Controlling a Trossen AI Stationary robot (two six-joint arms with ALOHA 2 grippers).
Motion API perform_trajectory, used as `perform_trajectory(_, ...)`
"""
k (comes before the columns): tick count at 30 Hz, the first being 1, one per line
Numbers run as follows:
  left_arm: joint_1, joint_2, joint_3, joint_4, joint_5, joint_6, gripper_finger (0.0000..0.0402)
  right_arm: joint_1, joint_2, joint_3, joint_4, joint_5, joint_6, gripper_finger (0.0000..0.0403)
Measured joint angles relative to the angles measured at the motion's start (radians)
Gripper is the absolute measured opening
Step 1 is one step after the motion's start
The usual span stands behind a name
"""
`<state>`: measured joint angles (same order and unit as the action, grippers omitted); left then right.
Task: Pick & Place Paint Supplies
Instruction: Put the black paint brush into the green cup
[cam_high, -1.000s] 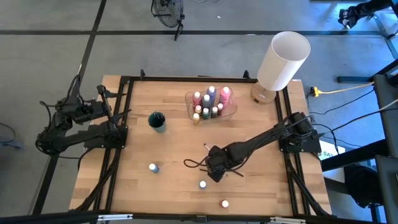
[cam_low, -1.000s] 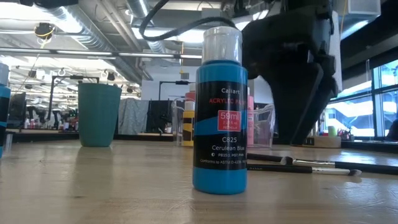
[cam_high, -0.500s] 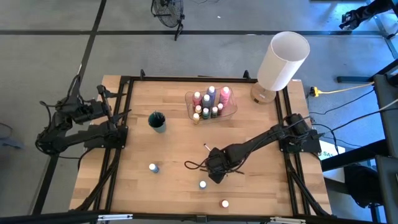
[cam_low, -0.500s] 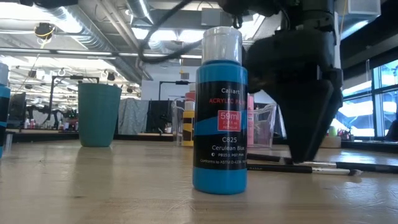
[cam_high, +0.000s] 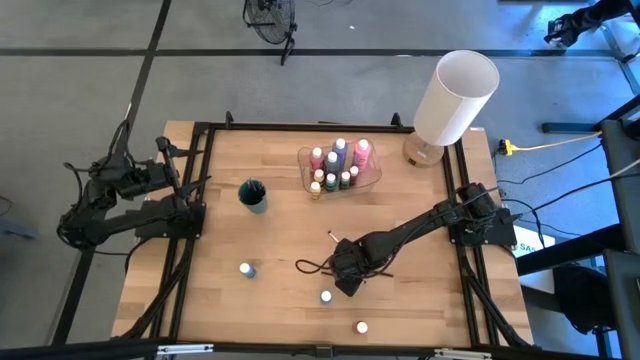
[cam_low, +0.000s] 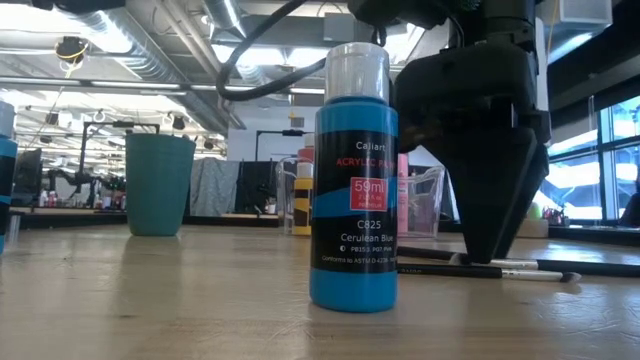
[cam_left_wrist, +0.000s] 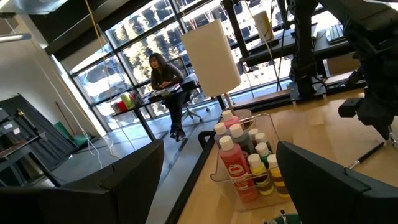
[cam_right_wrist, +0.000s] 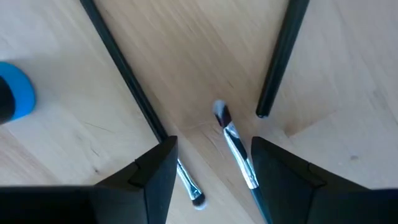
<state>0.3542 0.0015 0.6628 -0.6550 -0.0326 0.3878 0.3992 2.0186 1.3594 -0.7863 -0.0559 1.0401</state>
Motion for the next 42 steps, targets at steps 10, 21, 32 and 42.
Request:
perform_trajectory(10,0.0,0.0,0.0,0.0,0.0,0.0,0.0308,0.0,0.0,0.0,0.002,0.0,-0.008,0.0206)
perform_trajectory(21,0.0,0.0,0.0,0.0,0.0,0.0,0.0308,0.0,0.0,0.0,0.002,0.001,-0.028,0.0206)
perform_trajectory(32,0.0,0.0,0.0,0.0,0.0,0.0,0.0308,0.0,0.0,0.0,0.002,0.019,-0.046,0.0206)
perform_trajectory(42,0.0,0.0,0.0,0.0,0.0,0.0,0.0308,-0.001,0.0,0.0,-0.014,0.055,-0.036,0.0206)
